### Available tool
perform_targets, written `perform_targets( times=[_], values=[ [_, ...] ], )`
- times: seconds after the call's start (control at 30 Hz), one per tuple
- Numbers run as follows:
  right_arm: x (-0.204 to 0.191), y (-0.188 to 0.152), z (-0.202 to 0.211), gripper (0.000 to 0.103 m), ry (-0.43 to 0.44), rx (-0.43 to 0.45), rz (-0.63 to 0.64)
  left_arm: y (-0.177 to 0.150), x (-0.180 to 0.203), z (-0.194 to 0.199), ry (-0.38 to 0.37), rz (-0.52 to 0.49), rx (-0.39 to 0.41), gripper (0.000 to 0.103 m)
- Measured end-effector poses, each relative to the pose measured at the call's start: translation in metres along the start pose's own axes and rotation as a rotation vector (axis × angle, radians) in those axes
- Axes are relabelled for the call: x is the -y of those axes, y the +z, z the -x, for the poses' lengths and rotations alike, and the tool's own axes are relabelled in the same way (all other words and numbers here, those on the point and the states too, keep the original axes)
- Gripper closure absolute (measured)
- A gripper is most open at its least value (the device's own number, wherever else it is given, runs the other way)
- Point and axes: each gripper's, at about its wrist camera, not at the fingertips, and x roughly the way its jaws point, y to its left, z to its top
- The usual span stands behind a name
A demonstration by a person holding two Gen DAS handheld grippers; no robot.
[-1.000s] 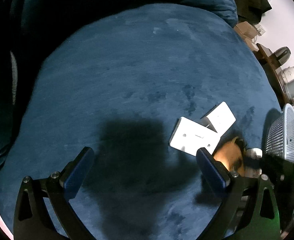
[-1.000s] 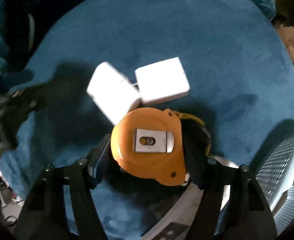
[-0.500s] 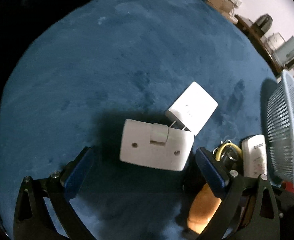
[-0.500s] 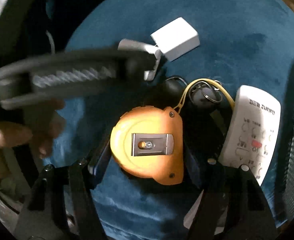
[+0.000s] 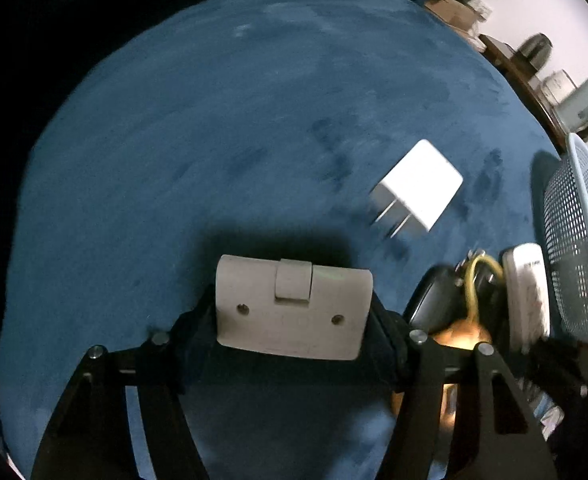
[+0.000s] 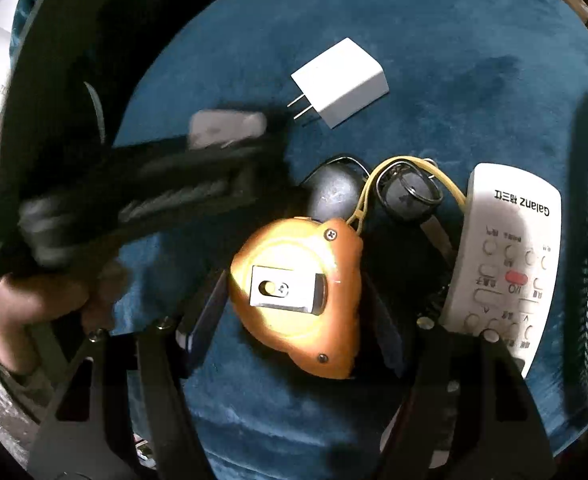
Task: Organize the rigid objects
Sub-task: 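Grasp the white socket plate with the left gripper while the right gripper grasps the yellow tape measure, then carry the socket plate and tape measure over the blue basket with both grippers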
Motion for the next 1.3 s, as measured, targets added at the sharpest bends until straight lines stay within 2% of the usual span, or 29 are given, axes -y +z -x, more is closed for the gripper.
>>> perform_targets(
  times=[0.13, 0.27, 0.4, 0.63, 0.8, 0.93, 1.1, 1.3],
  values=[
    [-0.011, 0.008, -0.014, 0.032, -0.059, -0.003, 0.036, -0.025, -0.017, 0.008, 0.014, 0.050, -0.011, 0.035],
    [-0.027, 0.002, -0.022, 0.032, -0.159, -0.007, 0.100, -0.047, -0.027, 0.002, 0.005, 0.091, -0.020, 0.035],
    [-0.025, 0.006, -0.035, 0.036, -0.229, 0.000, 0.159, -0.046, -0.024, 0.004, 0.013, 0.083, -0.014, 0.035],
    [-0.012, 0.011, -0.008, 0.036, -0.144, 0.004, 0.078, -0.040, -0.006, 0.025, 0.003, 0.068, 0.040, 0.035],
    [0.003, 0.013, 0.026, 0.036, -0.114, 0.068, -0.005, -0.037, 0.005, 0.044, -0.001, 0.070, 0.066, 0.035],
    [0.015, 0.016, 0.056, 0.036, -0.080, 0.125, -0.047, -0.037, 0.016, 0.067, -0.013, 0.033, 0.102, 0.035],
    [0.036, 0.011, 0.094, 0.036, -0.051, 0.200, -0.136, -0.025, 0.050, 0.093, -0.048, -0.037, 0.142, 0.035],
    [0.078, 0.000, 0.124, 0.036, -0.094, 0.280, -0.258, -0.008, 0.109, 0.103, -0.077, -0.158, 0.147, 0.035]
  ],
)
